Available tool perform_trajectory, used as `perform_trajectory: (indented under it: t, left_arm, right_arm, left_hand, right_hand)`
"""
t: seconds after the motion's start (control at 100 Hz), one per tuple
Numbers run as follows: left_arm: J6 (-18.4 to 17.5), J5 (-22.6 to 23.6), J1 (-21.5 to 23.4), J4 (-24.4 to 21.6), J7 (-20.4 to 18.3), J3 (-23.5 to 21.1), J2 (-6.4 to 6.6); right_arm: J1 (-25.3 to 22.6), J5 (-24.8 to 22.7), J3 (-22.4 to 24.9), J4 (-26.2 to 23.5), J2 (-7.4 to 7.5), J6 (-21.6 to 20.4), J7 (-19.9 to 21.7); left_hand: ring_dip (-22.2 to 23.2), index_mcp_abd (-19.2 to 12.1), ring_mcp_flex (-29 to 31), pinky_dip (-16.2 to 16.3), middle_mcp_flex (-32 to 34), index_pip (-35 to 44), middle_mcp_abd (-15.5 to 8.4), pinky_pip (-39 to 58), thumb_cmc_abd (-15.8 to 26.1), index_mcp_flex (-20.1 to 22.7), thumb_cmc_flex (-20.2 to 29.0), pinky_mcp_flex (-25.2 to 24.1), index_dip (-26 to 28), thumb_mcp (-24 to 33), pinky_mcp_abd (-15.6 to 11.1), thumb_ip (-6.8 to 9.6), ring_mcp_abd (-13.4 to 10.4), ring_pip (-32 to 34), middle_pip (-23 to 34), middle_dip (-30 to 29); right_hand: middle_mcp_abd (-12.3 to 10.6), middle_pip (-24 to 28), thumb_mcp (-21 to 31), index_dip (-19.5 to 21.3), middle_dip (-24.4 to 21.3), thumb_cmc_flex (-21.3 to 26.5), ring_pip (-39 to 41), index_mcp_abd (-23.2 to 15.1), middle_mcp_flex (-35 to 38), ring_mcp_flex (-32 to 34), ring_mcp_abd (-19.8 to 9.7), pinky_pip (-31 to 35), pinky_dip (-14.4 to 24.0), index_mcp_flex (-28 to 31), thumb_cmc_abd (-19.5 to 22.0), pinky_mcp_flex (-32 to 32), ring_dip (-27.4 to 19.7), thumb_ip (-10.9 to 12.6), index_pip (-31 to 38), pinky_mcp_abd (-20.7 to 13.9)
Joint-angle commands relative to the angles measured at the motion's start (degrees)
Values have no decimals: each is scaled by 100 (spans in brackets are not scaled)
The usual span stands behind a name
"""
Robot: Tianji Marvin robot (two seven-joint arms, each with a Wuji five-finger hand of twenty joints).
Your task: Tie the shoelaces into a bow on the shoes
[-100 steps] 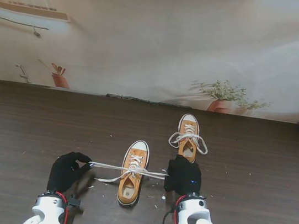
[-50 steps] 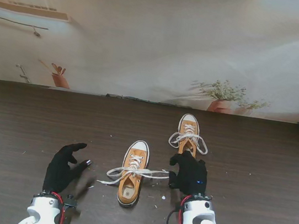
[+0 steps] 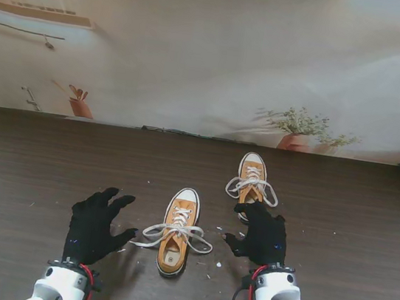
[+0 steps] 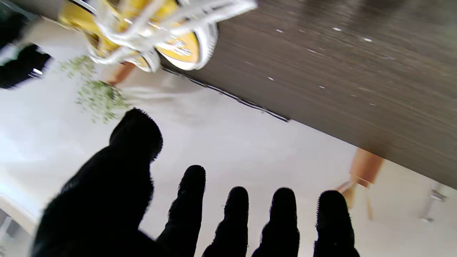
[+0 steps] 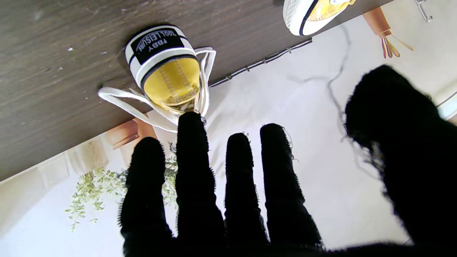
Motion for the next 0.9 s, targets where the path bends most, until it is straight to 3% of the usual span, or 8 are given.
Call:
perform_trajectory:
  t: [0.0, 0.23, 0.26, 0.37, 0.52, 0.74, 0.89]
  left_arm:
    - [30, 169, 54, -171, -162, 181, 29]
    - [991, 1035, -149, -486, -963, 821, 234]
    - [1079, 1145, -206, -492, -1075, 903, 260]
    - [1276, 1278, -467, -459, -1425, 1181, 316]
    - [1601, 1448, -867, -331, -1871, 1541, 374]
    - [1863, 1605, -1341, 91, -1901, 1896, 388]
    - [1946, 1280, -1684, 481, -1818, 2192, 339]
  right_arm:
    - [-42, 33, 7, -58, 7, -33, 80]
    - [-86, 118, -7, -124, 1, -145, 110]
    - [-100, 118, -6, -142, 3, -156, 113]
    - [-141, 123, -11, -176, 6, -194, 117]
    - [-186, 126, -4, -210, 10, -216, 129]
    - [-238, 164, 62, -236, 4, -229, 127]
    - [-248, 188, 72, -239, 0, -248, 128]
  left_hand:
    - [-208, 419, -274, -117, -241, -200, 0, -456, -60, -53, -84, -153, -131, -234, -277, 138, -48, -302, -196, -186]
    - [-320, 491, -828, -62, -542, -492, 115, -1774, -183, -148, 47, -288, -149, -181, -489, 165, -176, -1061, -599, -316]
    - [-265, 474, -830, 115, -562, -523, 109, -2041, -243, -166, 33, -231, -130, -63, -494, 148, -189, -1155, -668, -279]
    - [-204, 477, -755, 286, -600, -559, 115, -2439, -398, -222, 57, -70, -122, 222, -483, 136, -206, -1336, -821, -250]
    - [-172, 507, -661, 369, -648, -608, 93, -2860, -590, -342, 135, 117, -145, 614, -449, 134, -229, -1535, -968, -244]
    - [-38, 585, -442, 591, -666, -644, 113, -3257, -688, -428, 226, 328, -175, 1055, -378, 99, -174, -1589, -1007, -152]
    - [20, 473, -329, 647, -630, -634, 145, -3264, -682, -446, 241, 384, -179, 1165, -354, 74, -143, -1553, -964, -138]
  right_hand:
    - [40, -94, -217, -128, -87, -153, -65, 67, -193, -132, 10, -8, -26, -179, 50, -82, -75, -109, -7, -67]
    - [75, -112, -274, -176, -97, -118, -75, 49, -143, -78, 26, -19, -24, -183, 131, -60, -80, -71, 21, -53]
    - [69, -116, -271, -180, -99, -111, -75, 51, -140, -75, 12, -15, -23, -187, 141, -46, -80, -67, 25, -55]
    - [67, -122, -281, -194, -101, -114, -75, 37, -130, -61, 24, -14, -21, -193, 163, -33, -81, -60, 35, -56]
    - [74, -127, -298, -211, -102, -107, -74, 25, -118, -46, 28, -15, -19, -209, 217, -19, -81, -49, 38, -43]
    - [85, -140, -337, -232, -106, -88, -70, 35, -94, -18, 37, -12, -16, -211, 274, 10, -82, -31, 42, -24]
    - [92, -148, -347, -242, -108, -91, -69, 31, -81, -13, 48, -10, -13, -203, 303, 20, -82, -23, 50, -20]
